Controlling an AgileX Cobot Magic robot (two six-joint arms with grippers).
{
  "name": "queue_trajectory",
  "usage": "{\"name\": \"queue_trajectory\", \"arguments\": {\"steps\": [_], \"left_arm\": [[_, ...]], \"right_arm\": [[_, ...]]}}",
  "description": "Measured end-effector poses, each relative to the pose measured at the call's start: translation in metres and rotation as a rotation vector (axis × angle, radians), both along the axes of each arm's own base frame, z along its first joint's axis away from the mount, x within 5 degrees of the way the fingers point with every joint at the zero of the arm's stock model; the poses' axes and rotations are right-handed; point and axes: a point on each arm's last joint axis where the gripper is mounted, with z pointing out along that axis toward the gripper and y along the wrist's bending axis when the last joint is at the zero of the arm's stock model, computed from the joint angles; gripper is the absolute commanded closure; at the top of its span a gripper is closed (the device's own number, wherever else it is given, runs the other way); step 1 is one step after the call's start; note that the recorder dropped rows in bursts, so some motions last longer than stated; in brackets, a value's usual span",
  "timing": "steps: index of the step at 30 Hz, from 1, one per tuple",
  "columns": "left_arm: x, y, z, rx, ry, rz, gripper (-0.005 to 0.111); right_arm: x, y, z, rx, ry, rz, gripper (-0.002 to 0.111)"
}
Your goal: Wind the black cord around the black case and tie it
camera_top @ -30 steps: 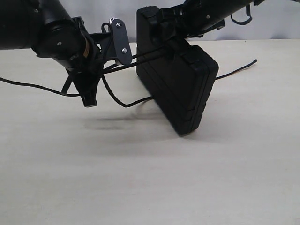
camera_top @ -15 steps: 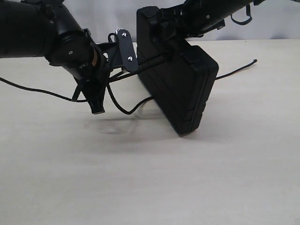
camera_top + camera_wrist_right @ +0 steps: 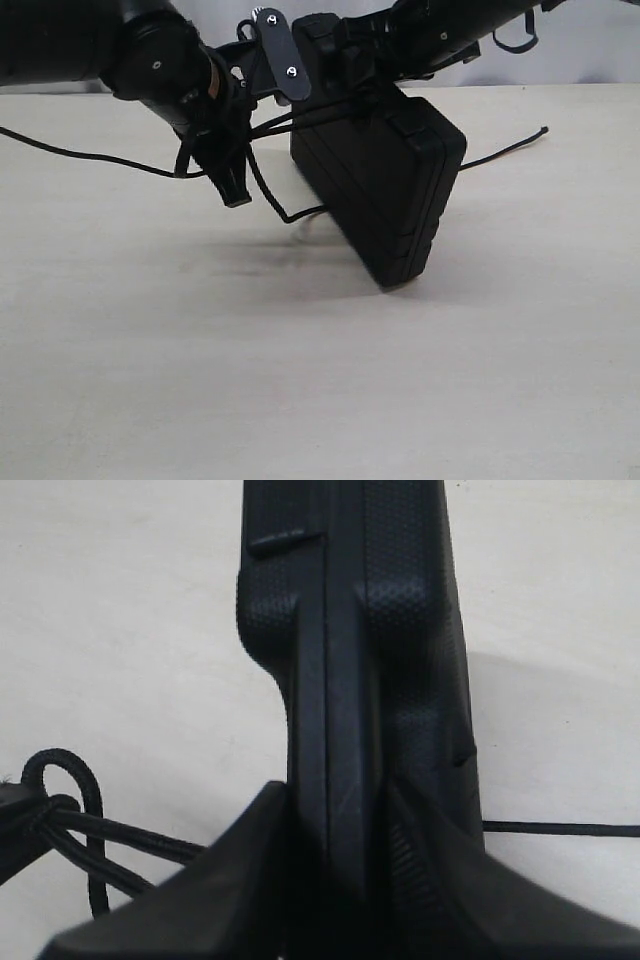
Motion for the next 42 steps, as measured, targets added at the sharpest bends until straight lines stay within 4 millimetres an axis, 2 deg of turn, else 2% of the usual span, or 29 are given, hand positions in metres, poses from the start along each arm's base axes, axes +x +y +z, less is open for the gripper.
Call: {"name": "queue_trajectory", "arguments": {"steps": [10,21,31,42], "left_arm": [[0.003,-0.016,0.007,-0.217,-0.051,-0.005,0.107],[0.002,-0.032,0.013,-0.345,-0.097,-0.028,0.107],[0.009,-0.041,-0.01,-0.354,-0.074,-0.029,0.107],[0.009,-0.055,0.0,-0.479,-0.166,-0.069,0.107]], "right_arm": [[0.0,0.0,0.0,0.0,0.0,0.0,0.081],[0.0,0.0,0.0,0.0,0.0,0.0,0.081],[0.0,0.0,0.0,0.0,0.0,0.0,0.081],[0.0,0.0,0.0,0.0,0.0,0.0,0.081]]}}
